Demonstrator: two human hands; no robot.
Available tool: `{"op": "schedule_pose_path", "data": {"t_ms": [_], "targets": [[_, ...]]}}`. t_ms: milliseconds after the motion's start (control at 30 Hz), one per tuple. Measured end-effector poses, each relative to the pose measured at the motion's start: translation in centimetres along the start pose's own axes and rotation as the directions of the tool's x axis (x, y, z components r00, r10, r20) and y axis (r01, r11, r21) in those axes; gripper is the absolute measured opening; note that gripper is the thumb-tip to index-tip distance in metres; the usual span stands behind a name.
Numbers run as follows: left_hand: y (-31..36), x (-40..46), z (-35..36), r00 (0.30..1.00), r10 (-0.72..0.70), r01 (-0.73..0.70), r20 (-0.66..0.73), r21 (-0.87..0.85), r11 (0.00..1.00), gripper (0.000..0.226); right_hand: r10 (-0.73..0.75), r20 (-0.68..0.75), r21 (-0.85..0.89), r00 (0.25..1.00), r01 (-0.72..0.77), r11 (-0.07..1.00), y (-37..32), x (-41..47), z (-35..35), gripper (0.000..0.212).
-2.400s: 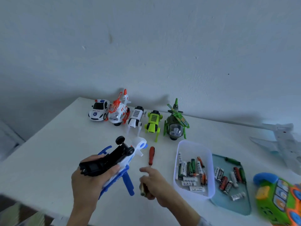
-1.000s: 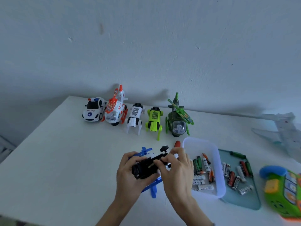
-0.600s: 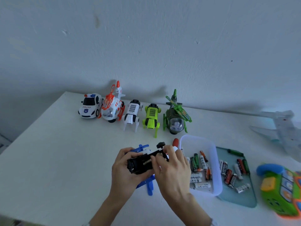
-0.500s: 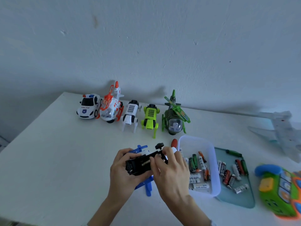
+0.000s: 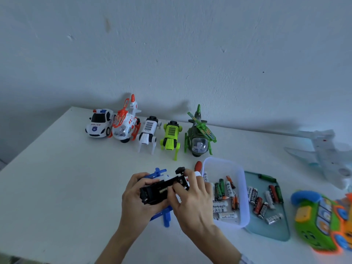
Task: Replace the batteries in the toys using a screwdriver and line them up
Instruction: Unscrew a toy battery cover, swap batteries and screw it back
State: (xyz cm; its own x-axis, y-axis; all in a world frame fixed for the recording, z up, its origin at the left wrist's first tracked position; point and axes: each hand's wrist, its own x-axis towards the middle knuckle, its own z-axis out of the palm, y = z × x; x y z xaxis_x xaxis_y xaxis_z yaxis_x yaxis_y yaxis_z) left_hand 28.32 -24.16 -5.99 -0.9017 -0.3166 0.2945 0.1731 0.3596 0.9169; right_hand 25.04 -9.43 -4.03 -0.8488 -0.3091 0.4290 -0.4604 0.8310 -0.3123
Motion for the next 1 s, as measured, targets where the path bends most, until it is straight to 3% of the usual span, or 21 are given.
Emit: {"op": "schedule_pose_path", "data": {"t_ms": [133,200,267,367,433,500,600,833,900,1000], "targets": [[-0.1,0.2,-0.1,1.0,0.002,-0.002,0.019,0.01,1.0,0.057,-0.007,0.262,0.314,0.965,-0.078,0.946,1.2,0.7,-2.7,0.041],[0.0,0.3,0.0,1.0,-0.001,0.0,0.018,0.021,1.0,0.059,0.037,0.231,0.437,0.972,-0.138,0.889,3.0,0.9,-4.7,0.047],[0.2,0.3,0.1,1.0,-0.005,0.004,0.014,0.021,1.0,0.055,0.121,0.122,0.442,0.985,-0.163,0.882,5.7,1.6,-6.7,0.034],[0.3,0.3,0.2,1.0,0.014,-0.015,0.014,0.025,1.0,0.06,0.312,0.141,0.33,0.94,-0.342,0.88,11.3,2.4,-8.9,0.015],[0.2,0.2,0.2,1.0,0.02,-0.02,0.009,0.041,0.999,0.057,0.383,0.265,0.139,0.885,-0.428,0.893,15.1,2.2,-10.0,0.02],[0.1,0.3,0.2,0.999,0.032,-0.032,0.01,0.064,0.997,0.058,0.396,0.414,-0.056,0.82,-0.411,0.91,17.5,1.4,-10.5,0.031],[-0.2,0.3,0.2,0.999,0.046,-0.047,0.018,0.094,0.994,0.062,0.4,0.55,-0.146,0.733,-0.387,0.91,18.4,0.1,-10.1,0.043],[0.0,0.1,0.2,0.999,0.033,-0.035,0.025,0.083,0.996,0.06,0.397,0.458,-0.107,0.795,-0.395,0.913,18.6,-1.0,-7.9,0.035],[0.2,0.0,0.1,0.999,0.037,-0.039,0.029,0.079,0.996,0.062,0.408,0.369,-0.119,0.835,-0.393,0.912,18.0,-0.9,-8.0,0.036],[0.6,0.1,-0.1,0.999,0.035,-0.036,0.025,0.067,0.997,0.061,0.466,0.158,0.069,0.871,-0.481,0.874,16.0,0.3,-9.0,0.032]]}}
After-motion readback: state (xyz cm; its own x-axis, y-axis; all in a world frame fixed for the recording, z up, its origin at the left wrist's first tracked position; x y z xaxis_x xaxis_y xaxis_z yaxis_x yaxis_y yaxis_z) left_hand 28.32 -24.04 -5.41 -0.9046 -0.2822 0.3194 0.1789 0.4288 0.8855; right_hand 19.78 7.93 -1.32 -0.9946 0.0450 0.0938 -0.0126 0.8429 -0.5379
